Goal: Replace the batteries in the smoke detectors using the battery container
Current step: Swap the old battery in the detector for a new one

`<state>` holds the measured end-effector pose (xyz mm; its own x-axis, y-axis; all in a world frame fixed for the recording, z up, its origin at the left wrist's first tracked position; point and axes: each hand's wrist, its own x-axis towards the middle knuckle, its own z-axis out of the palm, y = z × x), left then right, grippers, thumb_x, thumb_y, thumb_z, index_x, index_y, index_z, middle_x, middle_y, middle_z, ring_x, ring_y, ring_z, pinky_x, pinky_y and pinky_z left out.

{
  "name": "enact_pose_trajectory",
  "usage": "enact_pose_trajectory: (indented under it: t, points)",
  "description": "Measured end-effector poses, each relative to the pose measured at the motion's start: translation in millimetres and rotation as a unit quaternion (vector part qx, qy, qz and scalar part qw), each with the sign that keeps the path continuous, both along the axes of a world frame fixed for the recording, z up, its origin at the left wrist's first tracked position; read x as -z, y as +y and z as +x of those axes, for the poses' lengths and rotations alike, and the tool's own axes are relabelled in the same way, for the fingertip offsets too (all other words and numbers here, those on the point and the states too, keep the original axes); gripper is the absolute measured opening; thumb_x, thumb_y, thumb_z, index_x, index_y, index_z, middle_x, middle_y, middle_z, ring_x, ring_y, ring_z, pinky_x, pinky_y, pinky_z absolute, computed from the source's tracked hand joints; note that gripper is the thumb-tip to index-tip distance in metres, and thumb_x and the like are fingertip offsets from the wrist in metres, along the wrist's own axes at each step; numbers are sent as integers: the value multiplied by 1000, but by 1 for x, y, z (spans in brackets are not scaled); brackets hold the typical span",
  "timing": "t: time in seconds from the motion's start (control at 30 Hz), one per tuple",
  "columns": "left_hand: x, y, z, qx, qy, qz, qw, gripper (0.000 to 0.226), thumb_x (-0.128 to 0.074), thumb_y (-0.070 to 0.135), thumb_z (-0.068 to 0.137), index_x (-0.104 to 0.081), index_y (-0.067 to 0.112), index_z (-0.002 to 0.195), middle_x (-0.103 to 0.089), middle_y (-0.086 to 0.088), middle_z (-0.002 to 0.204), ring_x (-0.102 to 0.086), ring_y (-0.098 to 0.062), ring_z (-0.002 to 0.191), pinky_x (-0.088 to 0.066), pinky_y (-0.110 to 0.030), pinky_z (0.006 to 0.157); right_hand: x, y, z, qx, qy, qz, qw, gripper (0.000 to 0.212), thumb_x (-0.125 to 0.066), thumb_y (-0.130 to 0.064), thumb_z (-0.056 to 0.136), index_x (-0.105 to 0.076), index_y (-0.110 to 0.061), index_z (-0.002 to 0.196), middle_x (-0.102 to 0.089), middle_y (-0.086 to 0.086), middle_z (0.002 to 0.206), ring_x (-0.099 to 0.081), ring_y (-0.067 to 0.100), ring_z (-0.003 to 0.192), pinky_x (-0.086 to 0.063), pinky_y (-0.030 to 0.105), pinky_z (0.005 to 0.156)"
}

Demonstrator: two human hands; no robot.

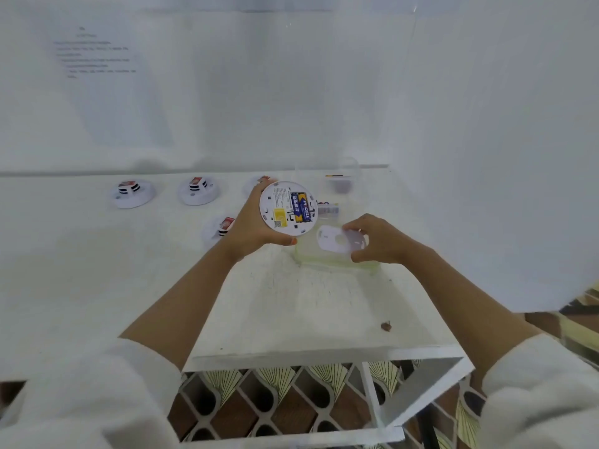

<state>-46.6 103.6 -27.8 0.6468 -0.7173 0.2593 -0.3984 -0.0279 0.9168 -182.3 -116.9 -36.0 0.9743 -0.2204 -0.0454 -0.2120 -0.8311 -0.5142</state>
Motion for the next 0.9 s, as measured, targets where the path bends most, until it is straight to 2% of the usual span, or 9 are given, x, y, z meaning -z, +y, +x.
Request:
enact_pose_trajectory:
  t: [0.1, 0.2, 0.33, 0.43, 0.5, 0.57, 0.7, 0.8, 0.9]
  points:
    - [5, 5, -4, -2, 8, 11, 1000, 104, -83, -11, 53, -29, 14, 137, -42, 27, 121, -47, 13, 109, -49, -14, 85, 5, 2, -1, -2, 24, -16, 1000, 58, -72, -17, 75, -51, -16, 129, -48, 6, 123, -47, 20, 113, -35, 22, 90]
    - [6, 8, -7, -4, 7, 24, 1000, 106, -84, -10, 52, -28, 12, 139, -40, 31, 119, -47, 11, 111, -49, -18, 88, 4, 7, -2, 9, 5, -12, 1000, 50, -72, -21, 78, -55, -17, 125, -49, 2, 130, -43, 18, 123, -30, 23, 99]
    - [2, 5, -6, 7, 10, 21, 1000, 106, -86, -4, 49, -29, 17, 137, -42, 29, 120, -47, 6, 113, -50, -18, 87, -14, 22, 4, 28, -191, 16, 981, 30, -68, -18, 82, -65, -17, 112, -58, 2, 112, -54, 19, 109, -39, 29, 97]
    - [-3, -4, -4, 10, 15, 15, 1000, 101, -85, -6, 50, -31, 22, 131, -43, 27, 117, -49, 4, 110, -51, -17, 84, -35, 35, 19, -10, -254, 41, 966, 30, -69, -21, 82, -66, -20, 111, -57, -3, 107, -53, 14, 106, -41, 26, 90]
    - [-6, -13, -1, 10, 11, 12, 1000, 101, -85, 1, 46, -33, 19, 131, -47, 21, 116, -53, -1, 111, -53, -23, 84, -41, 35, 32, -32, -233, 46, 971, 36, -71, -23, 80, -64, -24, 116, -53, 0, 119, -50, 11, 109, -37, 20, 87]
    - [-7, -23, 5, 10, 12, 8, 1000, 100, -84, -2, 45, -34, 16, 130, -50, 14, 115, -55, -1, 107, -54, -23, 79, -39, 29, 44, -38, -198, 40, 979, 42, -73, -25, 78, -62, -27, 119, -45, 0, 130, -45, 9, 113, -34, 17, 87]
    - [-8, -45, 22, 9, 22, 4, 1000, 102, -84, -13, 48, -32, 11, 133, -49, 2, 120, -55, 0, 103, -52, -16, 72, -37, 7, 66, -51, -179, 44, 982, 45, -74, -26, 77, -62, -26, 120, -45, -1, 129, -43, 6, 106, -32, -1, 78]
    - [-10, -61, 39, 10, 25, 19, 999, 105, -82, -16, 48, -30, 7, 136, -50, 5, 117, -55, 0, 101, -53, -17, 71, -41, -13, 83, -58, -174, 11, 983, 46, -76, -28, 74, -63, -24, 118, -50, 1, 123, -46, 11, 104, -33, 12, 84]
    - [-13, -77, 53, 12, 26, 16, 999, 107, -82, -17, 46, -29, 6, 136, -50, 5, 115, -57, -1, 100, -53, -17, 71, -48, -28, 100, -71, -174, -20, 982, 46, -77, -26, 73, -65, -20, 117, -52, 3, 118, -45, 11, 99, -34, 16, 80]
